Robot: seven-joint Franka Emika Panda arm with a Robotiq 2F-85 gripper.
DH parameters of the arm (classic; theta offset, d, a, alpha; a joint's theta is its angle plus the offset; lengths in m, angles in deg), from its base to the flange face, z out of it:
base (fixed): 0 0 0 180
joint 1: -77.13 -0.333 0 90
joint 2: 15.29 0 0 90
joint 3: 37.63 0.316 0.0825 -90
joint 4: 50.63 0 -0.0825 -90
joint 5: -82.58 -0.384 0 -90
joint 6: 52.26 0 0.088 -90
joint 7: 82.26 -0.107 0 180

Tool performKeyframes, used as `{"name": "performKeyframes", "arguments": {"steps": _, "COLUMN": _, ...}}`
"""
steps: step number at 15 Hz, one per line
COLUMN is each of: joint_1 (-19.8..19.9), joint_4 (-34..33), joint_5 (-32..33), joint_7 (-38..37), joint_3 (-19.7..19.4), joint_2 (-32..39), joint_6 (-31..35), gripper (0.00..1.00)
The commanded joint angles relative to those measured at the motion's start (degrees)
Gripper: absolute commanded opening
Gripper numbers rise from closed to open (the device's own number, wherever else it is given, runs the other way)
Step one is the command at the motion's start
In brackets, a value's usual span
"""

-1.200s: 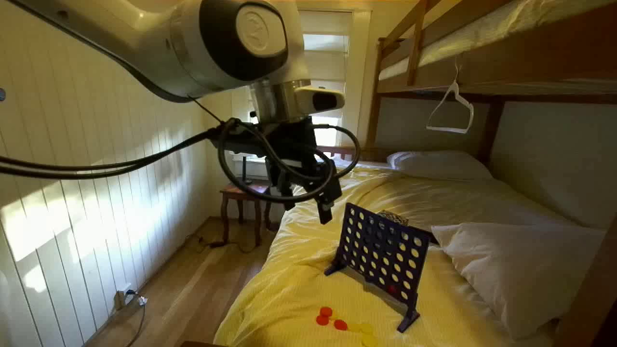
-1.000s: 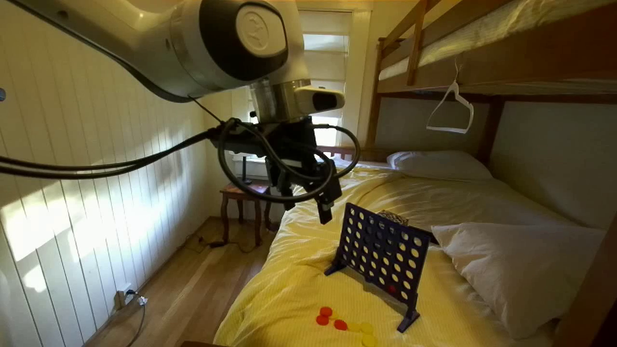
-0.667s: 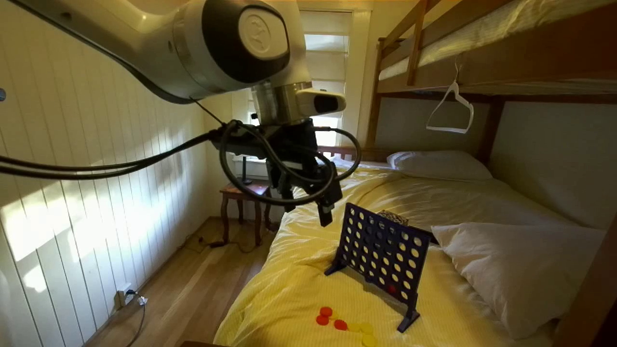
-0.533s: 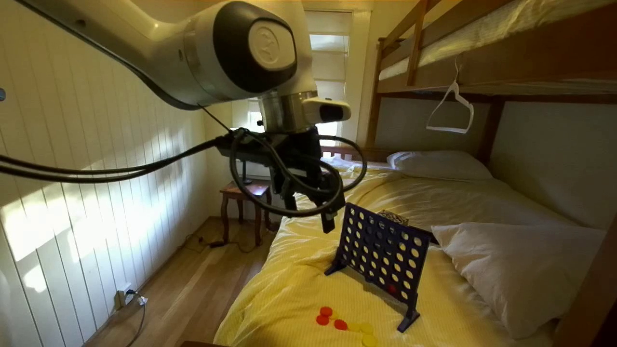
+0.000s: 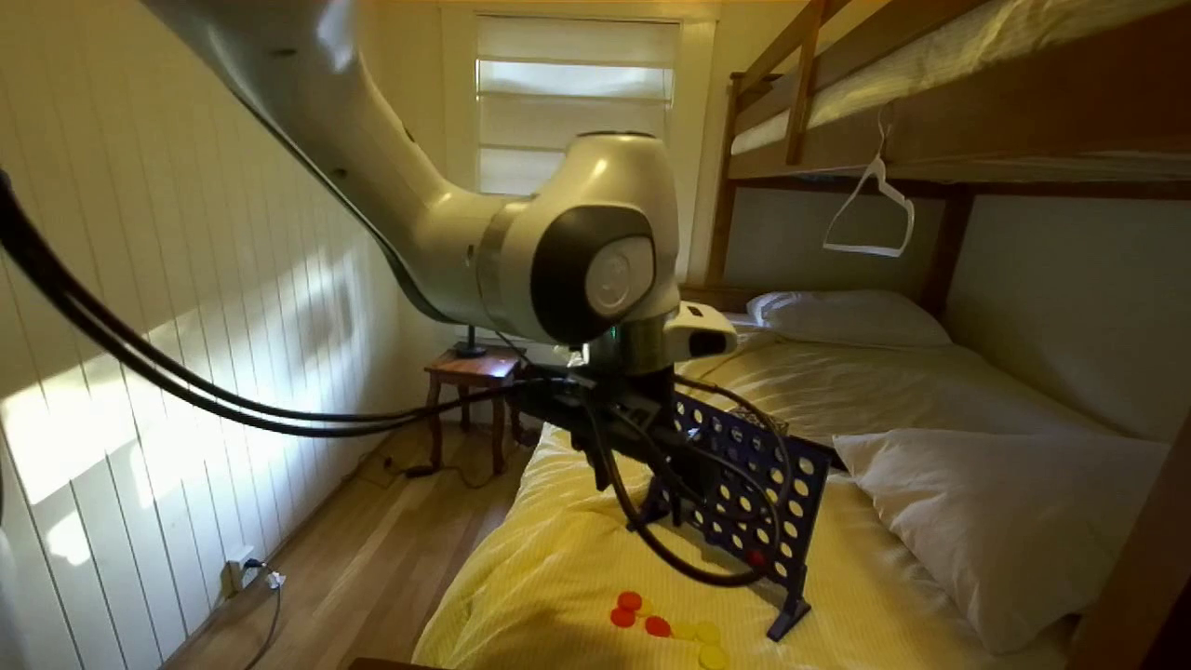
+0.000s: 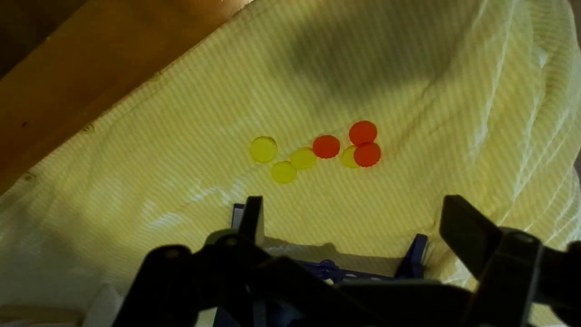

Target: Put one yellow circle into the blue platform

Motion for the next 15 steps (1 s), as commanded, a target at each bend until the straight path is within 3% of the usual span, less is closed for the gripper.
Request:
{"name": "performKeyframes", "arguments": {"steps": 1, "joint_1": -2.34, "joint_4": -1.62, "joint_5": -4.79, "joint_7": 7.51, "joint_3": -3.02, "joint_2": 8.42, "joint_6": 6.13, "gripper": 1.00}}
{"name": "performKeyframes", "arguments": {"steps": 5, "joint_1": -3.14, "joint_4": -5.04, "joint_5": -11.78, "joint_7": 13.95, "joint_3": -4.33, "joint_2": 16.08, "joint_6": 6.08, "gripper": 1.00}}
{"name": "performKeyframes", "arguments": {"steps": 6, "joint_1": -2.06, "joint_4": -2.00, "joint_5": -8.45, "joint_7": 11.09, "joint_3": -3.28, "joint_2": 12.09, "joint_6": 6.79, "gripper": 1.00}}
{"name": "performKeyframes", "arguments": {"steps": 12, "joint_1": -1.97, "joint_4": -4.45, "joint_5": -9.97, "joint_7": 12.24, "joint_3": -3.32, "joint_2": 15.95, "joint_6": 6.76, "gripper": 1.00}}
{"name": "performKeyframes", "arguments": {"steps": 15, "joint_1": -1.66, "joint_4": -8.38, "joint_5": -10.17, "joint_7": 10.34, "joint_3": -3.45, "joint_2": 21.24, "joint_6": 5.42, "gripper": 1.00}}
